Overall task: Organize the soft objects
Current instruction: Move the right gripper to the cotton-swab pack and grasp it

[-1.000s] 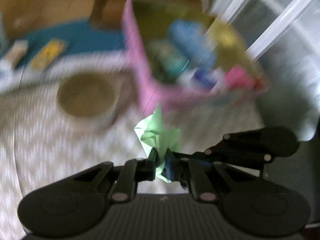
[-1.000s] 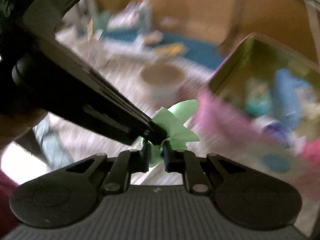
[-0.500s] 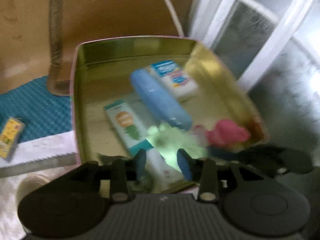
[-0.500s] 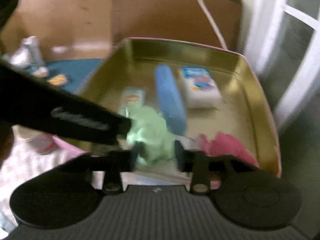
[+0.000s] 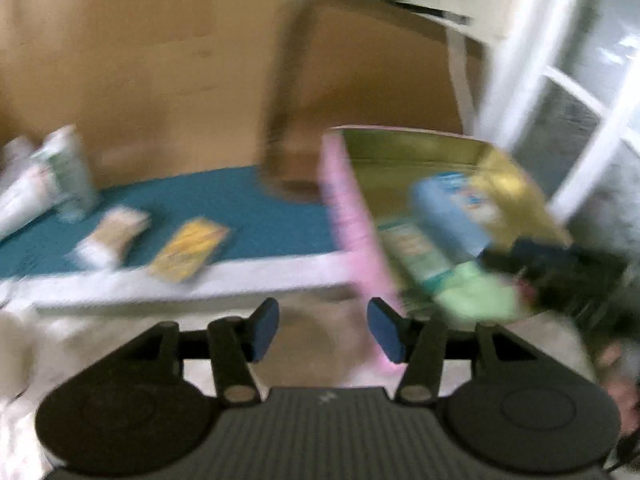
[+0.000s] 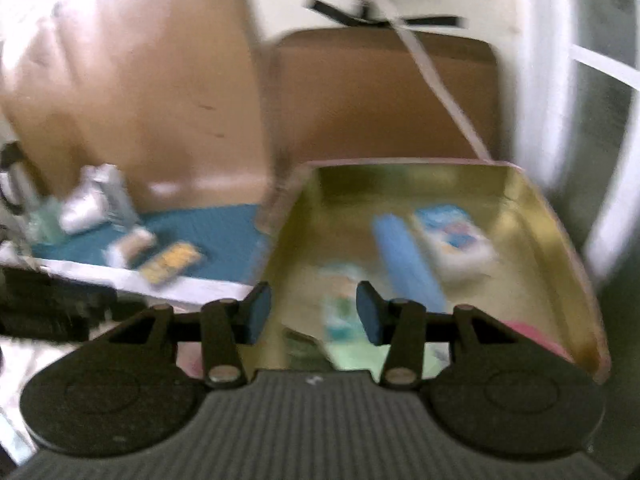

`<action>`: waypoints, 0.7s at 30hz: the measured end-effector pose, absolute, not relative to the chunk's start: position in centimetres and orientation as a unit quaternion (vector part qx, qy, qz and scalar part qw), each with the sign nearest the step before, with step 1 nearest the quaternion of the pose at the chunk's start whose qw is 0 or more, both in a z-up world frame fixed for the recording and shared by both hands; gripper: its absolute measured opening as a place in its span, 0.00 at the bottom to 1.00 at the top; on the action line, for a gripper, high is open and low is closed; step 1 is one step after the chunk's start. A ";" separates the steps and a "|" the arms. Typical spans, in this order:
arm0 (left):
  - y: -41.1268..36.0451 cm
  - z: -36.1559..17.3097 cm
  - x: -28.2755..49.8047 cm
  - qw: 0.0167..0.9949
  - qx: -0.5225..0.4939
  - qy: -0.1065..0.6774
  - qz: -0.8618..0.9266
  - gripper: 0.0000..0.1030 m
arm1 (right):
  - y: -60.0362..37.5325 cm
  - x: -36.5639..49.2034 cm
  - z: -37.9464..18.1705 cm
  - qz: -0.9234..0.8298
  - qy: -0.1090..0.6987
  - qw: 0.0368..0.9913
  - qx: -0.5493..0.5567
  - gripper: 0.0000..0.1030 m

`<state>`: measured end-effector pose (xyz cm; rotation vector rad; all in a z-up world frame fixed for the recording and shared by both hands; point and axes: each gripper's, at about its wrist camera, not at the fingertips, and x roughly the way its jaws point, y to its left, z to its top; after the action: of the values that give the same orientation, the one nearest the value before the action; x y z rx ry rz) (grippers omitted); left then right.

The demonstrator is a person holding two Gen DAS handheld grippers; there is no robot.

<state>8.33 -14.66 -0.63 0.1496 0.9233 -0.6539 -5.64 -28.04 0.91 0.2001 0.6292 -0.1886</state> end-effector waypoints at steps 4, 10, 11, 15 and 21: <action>-8.4 -2.9 8.5 0.842 0.069 0.470 -0.255 0.48 | -23.4 -0.5 1.1 0.007 0.343 0.932 0.114 0.49; -0.6 -6.5 7.9 0.822 0.049 0.525 -0.216 0.48 | -15.2 11.2 -1.1 0.097 0.408 0.902 0.107 0.64; 0.4 -6.8 7.7 0.819 0.047 0.530 -0.216 0.48 | -14.1 13.6 -1.7 0.090 0.415 0.900 0.098 0.68; 4.2 -7.5 7.3 0.810 0.036 0.544 -0.217 0.49 | -11.2 21.7 -4.8 0.050 0.454 0.886 0.081 0.70; 9.0 -8.3 7.5 0.802 0.026 0.562 -0.200 0.49 | -9.6 28.8 -8.9 -0.007 0.494 0.866 0.077 0.77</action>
<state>7.50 8.98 -8.34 0.0553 1.2054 -0.4293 28.75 -9.59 -8.91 0.1610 1.0356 -0.0141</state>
